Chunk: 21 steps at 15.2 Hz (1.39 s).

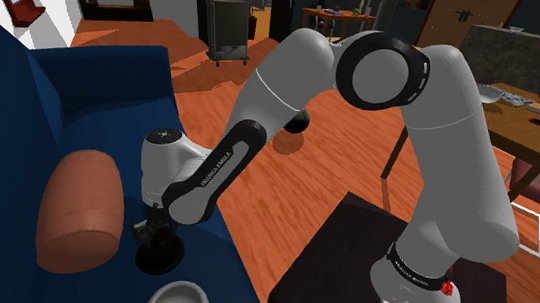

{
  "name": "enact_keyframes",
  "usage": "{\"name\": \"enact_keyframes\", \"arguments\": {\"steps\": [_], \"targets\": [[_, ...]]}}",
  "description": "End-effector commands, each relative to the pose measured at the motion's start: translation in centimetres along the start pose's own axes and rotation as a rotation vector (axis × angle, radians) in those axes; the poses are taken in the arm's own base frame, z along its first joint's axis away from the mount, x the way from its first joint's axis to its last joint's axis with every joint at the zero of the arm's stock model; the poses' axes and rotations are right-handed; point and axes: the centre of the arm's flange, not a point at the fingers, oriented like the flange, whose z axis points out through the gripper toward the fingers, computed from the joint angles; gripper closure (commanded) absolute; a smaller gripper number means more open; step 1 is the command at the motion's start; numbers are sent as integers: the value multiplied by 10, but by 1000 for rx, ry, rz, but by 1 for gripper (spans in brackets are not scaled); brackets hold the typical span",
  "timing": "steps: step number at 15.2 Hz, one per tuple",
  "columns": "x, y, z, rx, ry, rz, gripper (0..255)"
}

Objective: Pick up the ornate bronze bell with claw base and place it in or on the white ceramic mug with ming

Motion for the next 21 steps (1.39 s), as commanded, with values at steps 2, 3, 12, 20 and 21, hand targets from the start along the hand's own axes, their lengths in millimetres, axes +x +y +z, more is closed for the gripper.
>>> {"name": "enact_keyframes", "arguments": {"steps": [2,3,12,20,21], "targets": [[0,0,0,0,0,0,255],[0,0,0,0,0,0,255],[2,-3,-21,0,0,0,255],[6,-9,-62,0,0,0,255],[6,-10,-68,0,0,0,255]]}}
